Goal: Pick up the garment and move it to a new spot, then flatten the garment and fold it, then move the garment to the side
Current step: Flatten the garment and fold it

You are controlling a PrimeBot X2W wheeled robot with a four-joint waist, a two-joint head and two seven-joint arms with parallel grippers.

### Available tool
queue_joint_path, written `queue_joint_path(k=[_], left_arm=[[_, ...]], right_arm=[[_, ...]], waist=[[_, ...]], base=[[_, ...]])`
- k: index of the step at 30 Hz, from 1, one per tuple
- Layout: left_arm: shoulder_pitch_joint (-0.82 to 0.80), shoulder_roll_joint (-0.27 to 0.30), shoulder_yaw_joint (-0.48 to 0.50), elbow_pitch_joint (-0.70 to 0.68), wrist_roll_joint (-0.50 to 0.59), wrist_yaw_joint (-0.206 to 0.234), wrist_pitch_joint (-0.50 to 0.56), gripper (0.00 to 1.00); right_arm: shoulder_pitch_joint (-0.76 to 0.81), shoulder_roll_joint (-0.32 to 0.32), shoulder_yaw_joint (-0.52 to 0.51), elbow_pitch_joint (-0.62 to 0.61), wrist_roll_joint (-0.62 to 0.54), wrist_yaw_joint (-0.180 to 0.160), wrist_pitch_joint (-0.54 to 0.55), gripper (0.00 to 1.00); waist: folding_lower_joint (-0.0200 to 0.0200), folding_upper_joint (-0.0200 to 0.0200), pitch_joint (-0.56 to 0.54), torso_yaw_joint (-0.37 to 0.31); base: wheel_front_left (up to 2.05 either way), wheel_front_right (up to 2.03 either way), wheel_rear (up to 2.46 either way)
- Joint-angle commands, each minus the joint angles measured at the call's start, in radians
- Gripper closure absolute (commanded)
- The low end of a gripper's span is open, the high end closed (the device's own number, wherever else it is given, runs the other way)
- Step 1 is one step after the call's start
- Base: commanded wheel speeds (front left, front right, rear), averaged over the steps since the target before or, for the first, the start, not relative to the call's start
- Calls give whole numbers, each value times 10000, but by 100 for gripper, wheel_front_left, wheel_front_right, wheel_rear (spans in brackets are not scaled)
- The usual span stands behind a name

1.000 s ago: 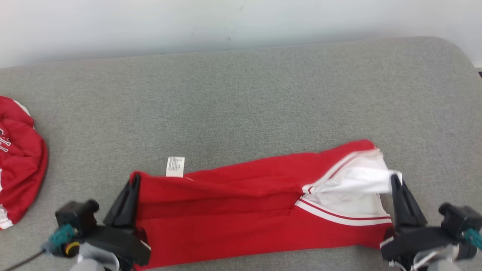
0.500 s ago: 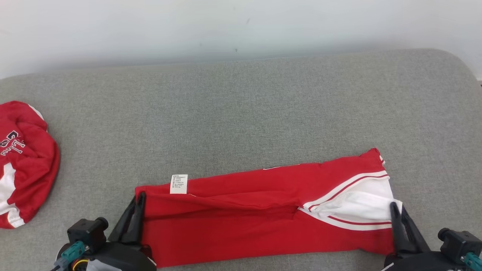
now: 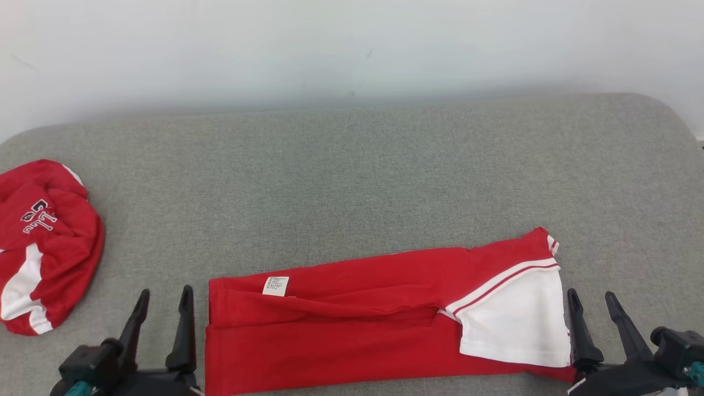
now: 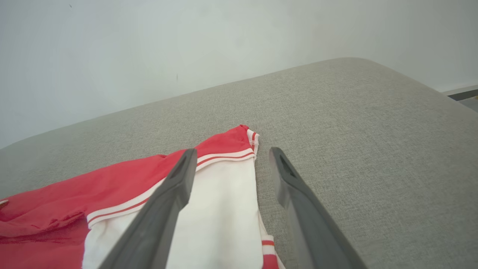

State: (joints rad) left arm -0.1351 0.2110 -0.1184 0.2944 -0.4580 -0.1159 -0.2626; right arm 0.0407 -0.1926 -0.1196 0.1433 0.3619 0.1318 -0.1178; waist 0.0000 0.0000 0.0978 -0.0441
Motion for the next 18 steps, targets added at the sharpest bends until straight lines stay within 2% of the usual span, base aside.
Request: queue_joint_path(k=[1, 9, 18], left_arm=[[391, -77, 373, -272, 455, -65, -30, 0], [1185, -478, 1412, -822, 1959, -69, -30, 0], [1483, -992, 1949, -971, 2447, -136, -30, 0]], right_arm=[[-154, -68, -61, 131, -183, -25, 153, 0], [-841, -303, -256, 1018, -767, -25, 940, 0], [-1603, -547, -196, 2522, -1014, -25, 1494, 0]], waist=[[0, 0, -120, 94], [0, 0, -230, 379], [0, 0, -183, 710]], base=[[0, 0, 0], [0, 0, 0], [0, 0, 0]])
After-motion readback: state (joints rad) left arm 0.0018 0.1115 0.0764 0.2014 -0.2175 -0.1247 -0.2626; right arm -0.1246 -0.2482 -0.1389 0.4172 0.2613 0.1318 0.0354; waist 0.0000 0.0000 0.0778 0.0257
